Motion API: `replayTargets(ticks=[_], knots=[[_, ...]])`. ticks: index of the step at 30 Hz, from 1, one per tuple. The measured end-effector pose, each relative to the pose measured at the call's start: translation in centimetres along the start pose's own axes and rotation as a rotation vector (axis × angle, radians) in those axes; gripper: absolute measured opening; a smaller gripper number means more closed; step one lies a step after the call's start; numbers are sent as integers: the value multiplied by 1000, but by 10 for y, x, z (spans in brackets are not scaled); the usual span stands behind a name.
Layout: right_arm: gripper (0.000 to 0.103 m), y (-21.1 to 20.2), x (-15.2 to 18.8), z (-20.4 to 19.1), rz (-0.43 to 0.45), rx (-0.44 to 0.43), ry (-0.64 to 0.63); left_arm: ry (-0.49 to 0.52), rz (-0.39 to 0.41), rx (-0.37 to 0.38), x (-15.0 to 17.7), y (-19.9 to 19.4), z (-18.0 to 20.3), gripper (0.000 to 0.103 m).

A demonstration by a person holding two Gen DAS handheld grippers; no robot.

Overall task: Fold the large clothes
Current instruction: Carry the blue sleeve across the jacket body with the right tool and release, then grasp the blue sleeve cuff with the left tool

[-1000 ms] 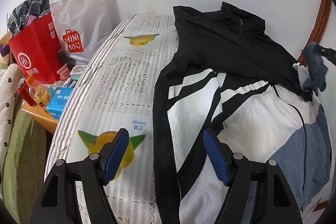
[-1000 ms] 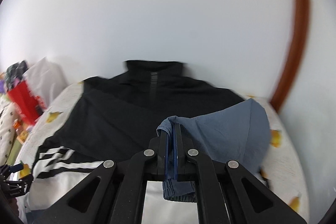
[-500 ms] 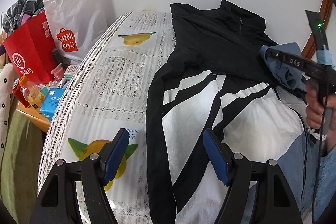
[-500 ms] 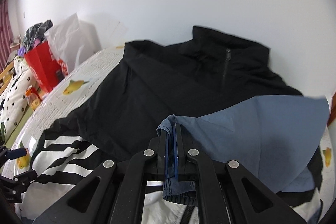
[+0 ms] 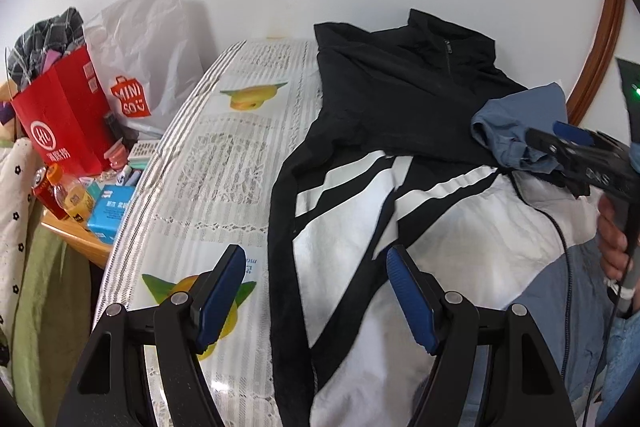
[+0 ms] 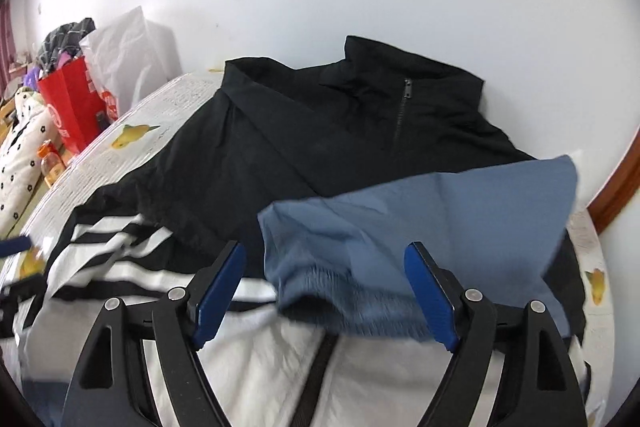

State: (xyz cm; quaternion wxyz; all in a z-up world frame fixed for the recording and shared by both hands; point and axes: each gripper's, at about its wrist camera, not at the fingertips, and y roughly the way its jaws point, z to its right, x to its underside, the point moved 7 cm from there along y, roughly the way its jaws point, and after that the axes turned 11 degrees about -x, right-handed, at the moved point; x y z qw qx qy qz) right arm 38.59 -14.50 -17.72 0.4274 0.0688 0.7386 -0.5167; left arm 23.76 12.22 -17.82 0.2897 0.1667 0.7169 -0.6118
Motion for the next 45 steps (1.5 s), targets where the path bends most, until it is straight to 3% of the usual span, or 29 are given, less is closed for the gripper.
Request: replayTargets(ticks=[4, 14, 21, 26, 39, 45], knots=[[81, -35, 14, 16, 27, 6, 51, 27, 24, 7, -8, -15, 14, 71], [79, -122, 51, 101, 96, 97, 245, 86, 64, 74, -33, -37, 80, 71], [51, -158, 80, 153, 89, 183, 303, 147, 78, 122, -49, -41, 135, 71], [42, -167, 100, 179, 78, 216, 328, 202, 51, 168, -58, -28, 176, 71], [42, -157, 124, 218, 84, 186, 374, 375, 68, 186, -74, 11, 260, 71], [42, -146, 132, 228, 81, 173, 384, 424, 29, 220, -70, 36, 281, 71]])
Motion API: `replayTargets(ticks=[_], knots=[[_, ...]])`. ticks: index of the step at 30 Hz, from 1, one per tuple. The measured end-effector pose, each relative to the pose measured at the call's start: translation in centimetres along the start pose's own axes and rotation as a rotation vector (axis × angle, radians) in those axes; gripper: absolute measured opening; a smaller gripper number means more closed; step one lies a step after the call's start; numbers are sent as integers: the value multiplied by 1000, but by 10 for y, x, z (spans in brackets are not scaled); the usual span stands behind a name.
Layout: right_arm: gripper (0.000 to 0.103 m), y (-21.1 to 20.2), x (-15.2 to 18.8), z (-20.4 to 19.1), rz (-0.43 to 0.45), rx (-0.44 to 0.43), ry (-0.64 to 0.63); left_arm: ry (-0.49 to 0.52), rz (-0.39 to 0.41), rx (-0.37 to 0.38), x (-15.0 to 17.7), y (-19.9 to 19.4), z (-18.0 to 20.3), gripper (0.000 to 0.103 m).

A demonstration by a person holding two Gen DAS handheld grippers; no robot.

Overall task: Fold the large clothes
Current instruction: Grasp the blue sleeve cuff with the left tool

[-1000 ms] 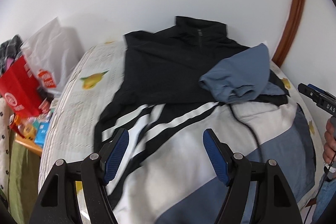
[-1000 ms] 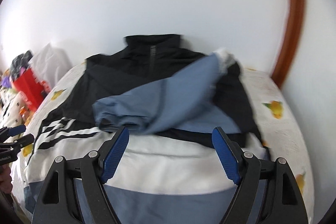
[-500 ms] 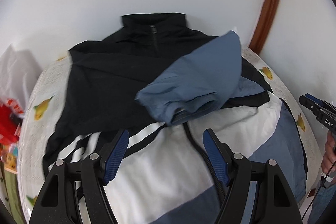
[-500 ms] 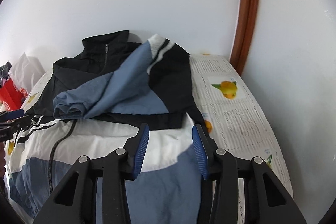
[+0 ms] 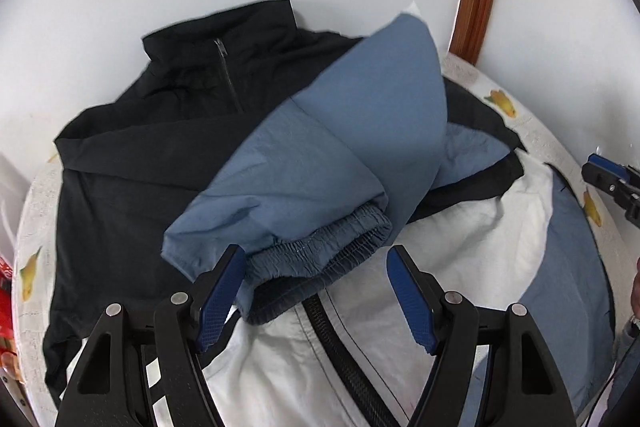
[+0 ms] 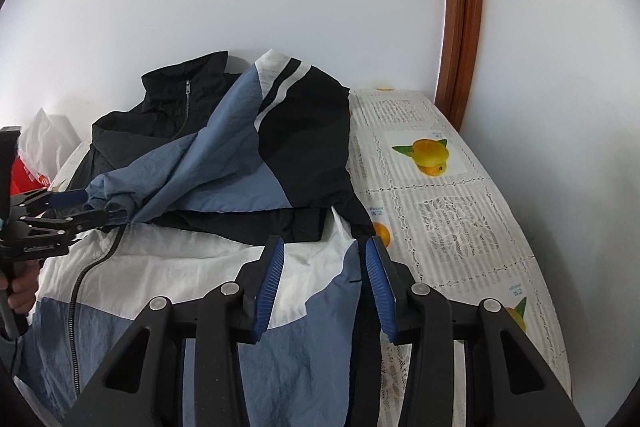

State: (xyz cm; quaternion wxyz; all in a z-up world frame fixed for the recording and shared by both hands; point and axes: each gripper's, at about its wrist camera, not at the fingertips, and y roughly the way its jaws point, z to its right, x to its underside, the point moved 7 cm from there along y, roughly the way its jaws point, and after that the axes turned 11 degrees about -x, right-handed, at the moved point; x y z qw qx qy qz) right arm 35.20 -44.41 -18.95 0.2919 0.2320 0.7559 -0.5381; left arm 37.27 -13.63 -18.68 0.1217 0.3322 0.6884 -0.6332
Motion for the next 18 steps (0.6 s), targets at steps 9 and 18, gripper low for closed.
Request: replayTargets(ticks=[9, 18], knots=[[42, 7, 5, 9, -7, -2, 30, 126, 1, -122, 7, 18, 10, 71], [42, 0, 3, 4, -3, -11, 33, 47, 7, -128, 4, 7, -14, 29]])
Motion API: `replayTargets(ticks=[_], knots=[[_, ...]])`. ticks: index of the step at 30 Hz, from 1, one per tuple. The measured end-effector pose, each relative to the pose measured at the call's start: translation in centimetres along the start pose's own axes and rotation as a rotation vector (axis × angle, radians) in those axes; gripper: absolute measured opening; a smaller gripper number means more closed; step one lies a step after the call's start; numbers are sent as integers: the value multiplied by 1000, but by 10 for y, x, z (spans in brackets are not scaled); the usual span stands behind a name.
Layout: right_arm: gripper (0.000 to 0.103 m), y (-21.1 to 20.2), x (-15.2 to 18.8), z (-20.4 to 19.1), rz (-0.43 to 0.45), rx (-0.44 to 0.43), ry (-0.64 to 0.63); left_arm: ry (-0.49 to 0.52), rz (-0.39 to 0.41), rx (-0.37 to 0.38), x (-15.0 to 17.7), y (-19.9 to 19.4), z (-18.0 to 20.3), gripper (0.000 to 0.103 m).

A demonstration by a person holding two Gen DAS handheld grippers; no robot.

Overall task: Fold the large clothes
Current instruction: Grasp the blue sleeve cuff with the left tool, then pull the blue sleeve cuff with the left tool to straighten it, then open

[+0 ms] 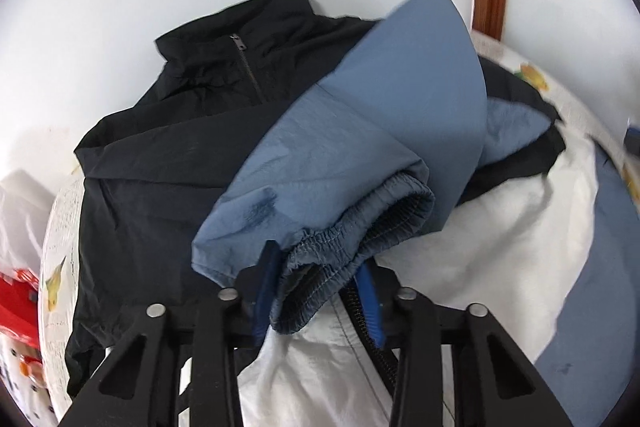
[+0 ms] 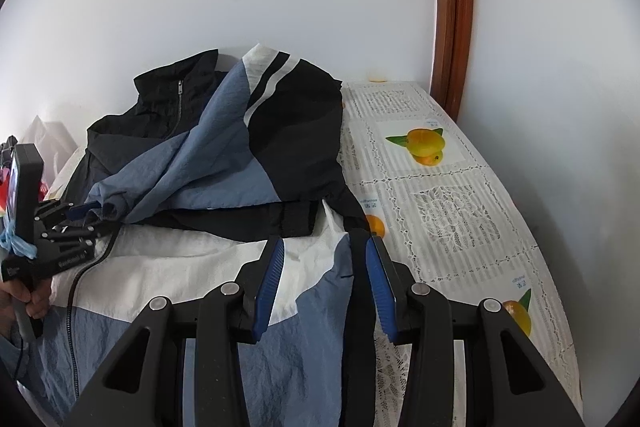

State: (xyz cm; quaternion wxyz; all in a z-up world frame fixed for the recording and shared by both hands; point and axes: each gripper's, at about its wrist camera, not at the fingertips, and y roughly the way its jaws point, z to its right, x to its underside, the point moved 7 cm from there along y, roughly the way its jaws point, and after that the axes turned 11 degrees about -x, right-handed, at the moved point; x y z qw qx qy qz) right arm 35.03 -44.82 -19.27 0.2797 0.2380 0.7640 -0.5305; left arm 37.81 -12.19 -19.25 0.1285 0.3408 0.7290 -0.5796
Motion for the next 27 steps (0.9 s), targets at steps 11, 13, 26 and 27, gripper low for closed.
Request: replayTargets(ticks=[11, 13, 26, 27], knots=[[42, -1, -12, -30, 1, -8, -28, -192, 80, 11, -15, -33, -69, 8], [42, 2, -16, -37, 1, -16, -36, -227, 90, -3, -14, -37, -87, 7], [43, 57, -45, -73, -10, 9, -75, -441, 0, -101, 24, 2, -188, 7], [43, 63, -45, -70, -14, 18, -65, -448, -17, -96, 28, 8, -190, 7]])
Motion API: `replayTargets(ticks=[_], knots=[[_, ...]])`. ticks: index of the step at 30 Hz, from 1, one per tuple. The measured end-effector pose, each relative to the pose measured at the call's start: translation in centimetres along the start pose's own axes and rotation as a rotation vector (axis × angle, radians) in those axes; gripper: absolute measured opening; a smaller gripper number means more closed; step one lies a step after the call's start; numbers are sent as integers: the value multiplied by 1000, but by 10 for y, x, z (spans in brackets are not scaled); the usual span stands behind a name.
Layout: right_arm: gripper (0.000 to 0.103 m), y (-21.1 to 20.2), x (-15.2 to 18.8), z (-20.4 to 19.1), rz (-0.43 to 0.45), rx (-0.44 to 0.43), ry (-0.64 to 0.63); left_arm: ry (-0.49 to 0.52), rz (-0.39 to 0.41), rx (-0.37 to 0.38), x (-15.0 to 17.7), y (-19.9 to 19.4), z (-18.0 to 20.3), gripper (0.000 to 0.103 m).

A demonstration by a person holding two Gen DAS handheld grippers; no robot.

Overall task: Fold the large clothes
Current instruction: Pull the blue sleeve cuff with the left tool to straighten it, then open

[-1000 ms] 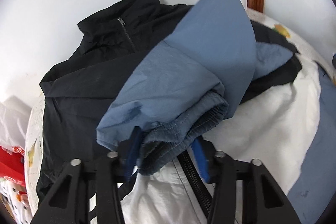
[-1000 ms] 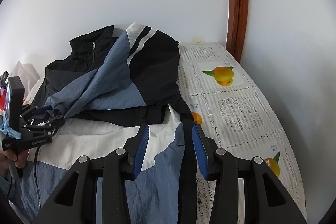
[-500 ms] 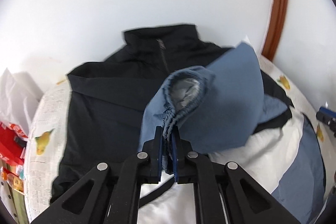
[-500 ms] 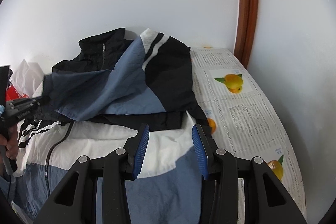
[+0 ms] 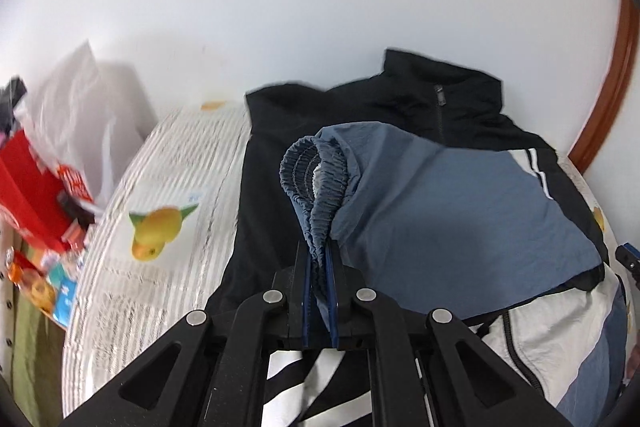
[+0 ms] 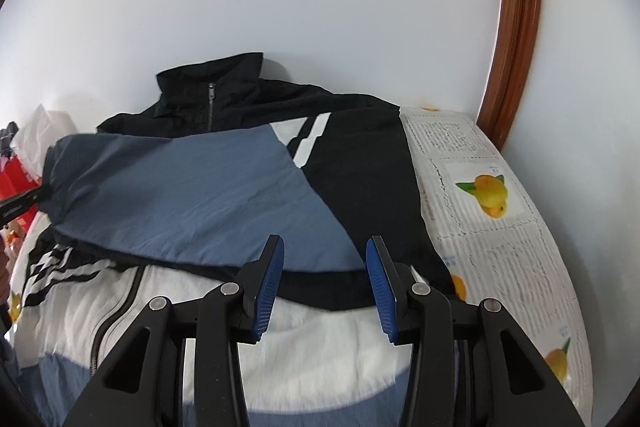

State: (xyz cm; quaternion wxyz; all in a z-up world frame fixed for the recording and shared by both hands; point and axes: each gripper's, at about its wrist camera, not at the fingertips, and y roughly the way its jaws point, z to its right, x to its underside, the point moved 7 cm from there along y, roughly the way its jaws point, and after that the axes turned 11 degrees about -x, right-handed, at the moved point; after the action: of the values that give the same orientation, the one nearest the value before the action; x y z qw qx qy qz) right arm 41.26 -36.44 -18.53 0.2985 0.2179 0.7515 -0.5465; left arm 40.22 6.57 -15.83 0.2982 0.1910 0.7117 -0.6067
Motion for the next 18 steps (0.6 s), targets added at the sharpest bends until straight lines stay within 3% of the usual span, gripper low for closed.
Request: replayTargets(ticks=[9, 18], knots=[[45, 54, 24, 47, -101, 116, 134, 5, -25, -15, 8, 10, -7, 13], [45, 17, 18, 51, -48, 141, 157, 10, 26, -50, 5, -17, -18, 19]])
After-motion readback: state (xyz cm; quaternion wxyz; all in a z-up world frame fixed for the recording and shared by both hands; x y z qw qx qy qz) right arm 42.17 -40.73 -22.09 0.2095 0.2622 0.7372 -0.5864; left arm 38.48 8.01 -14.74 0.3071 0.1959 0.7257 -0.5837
